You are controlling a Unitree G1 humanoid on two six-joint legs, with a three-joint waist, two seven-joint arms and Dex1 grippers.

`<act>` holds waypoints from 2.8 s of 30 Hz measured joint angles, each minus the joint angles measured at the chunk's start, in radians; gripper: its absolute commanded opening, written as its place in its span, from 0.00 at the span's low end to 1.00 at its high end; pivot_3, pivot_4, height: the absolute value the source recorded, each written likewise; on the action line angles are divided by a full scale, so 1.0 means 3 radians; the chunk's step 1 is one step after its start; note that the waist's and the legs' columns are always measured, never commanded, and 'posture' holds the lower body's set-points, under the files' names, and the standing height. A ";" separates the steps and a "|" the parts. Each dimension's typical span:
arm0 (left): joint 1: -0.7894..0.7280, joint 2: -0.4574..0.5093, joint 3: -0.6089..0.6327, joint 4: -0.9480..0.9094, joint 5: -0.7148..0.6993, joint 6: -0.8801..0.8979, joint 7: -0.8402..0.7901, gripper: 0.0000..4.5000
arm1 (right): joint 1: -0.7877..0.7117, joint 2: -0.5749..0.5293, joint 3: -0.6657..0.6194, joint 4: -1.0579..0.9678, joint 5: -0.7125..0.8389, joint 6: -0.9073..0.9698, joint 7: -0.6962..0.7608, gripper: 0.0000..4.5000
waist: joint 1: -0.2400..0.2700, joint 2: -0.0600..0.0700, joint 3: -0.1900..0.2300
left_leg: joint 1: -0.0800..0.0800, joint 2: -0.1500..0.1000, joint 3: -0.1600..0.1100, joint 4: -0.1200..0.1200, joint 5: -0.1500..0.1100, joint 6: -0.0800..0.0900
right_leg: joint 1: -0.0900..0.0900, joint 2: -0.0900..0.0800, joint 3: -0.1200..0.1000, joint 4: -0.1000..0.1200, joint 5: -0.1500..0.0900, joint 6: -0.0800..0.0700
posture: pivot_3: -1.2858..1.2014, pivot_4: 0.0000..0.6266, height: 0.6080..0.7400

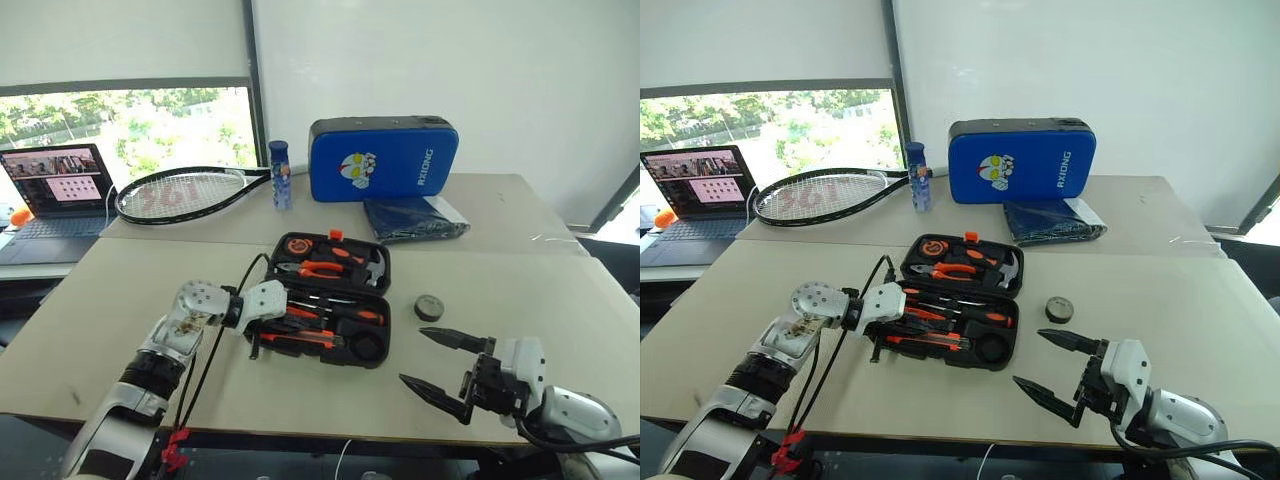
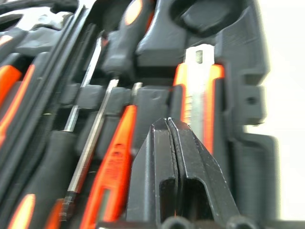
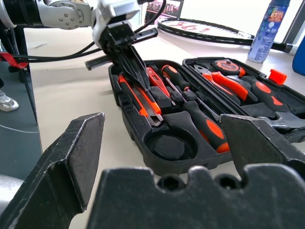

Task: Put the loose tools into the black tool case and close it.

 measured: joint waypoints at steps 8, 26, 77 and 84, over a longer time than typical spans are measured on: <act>-0.0021 0.0174 0.0097 0.0062 -0.0077 -0.0003 -0.0235 0.02 | -0.0004 0.0001 -0.0002 0.0000 0.0006 0.0000 0.0002 1.00 | 0.0018 -0.0002 0.0001 | -0.0003 -0.0001 0.0001 0.0000 -0.0001 0.0001 | -0.0002 -0.0001 0.0000 -0.0004 0.0008 -0.0013 | 0.52 0.24 1.00; 0.0029 -0.0005 -0.0132 -0.0069 0.0184 0.0387 0.0103 0.02 | 0.0046 -0.0001 -0.0004 -0.0009 0.0058 0.0002 0.0000 1.00 | 0.0020 -0.0002 0.0002 | 0.0009 0.0000 0.0001 0.0000 -0.0001 0.0001 | 0.0007 0.0000 0.0002 -0.0001 -0.0001 0.0002 | 0.52 0.24 1.00; 0.1844 0.0598 0.1356 -0.1638 -0.1404 0.0956 0.0135 1.00 | -0.2854 -0.0696 0.1438 0.2561 -0.1467 0.1115 0.0471 0.46 | -0.0046 -0.0005 0.0018 | -0.0052 -0.0001 0.0016 -0.0022 -0.0007 0.0008 | -0.0064 -0.0018 0.0006 -0.0019 0.0020 -0.0022 | 0.52 0.24 1.00; 0.1901 0.0599 0.1390 -0.1641 -0.1405 0.0955 0.0168 1.00 | -0.2870 -0.0703 0.1414 0.2594 -0.1512 0.1011 0.0594 0.01 | -0.0048 -0.0005 0.0018 | -0.0050 -0.0001 0.0016 -0.0009 -0.0007 0.0008 | -0.0063 -0.0017 0.0005 -0.0006 0.0023 -0.0022 | 0.52 0.24 1.00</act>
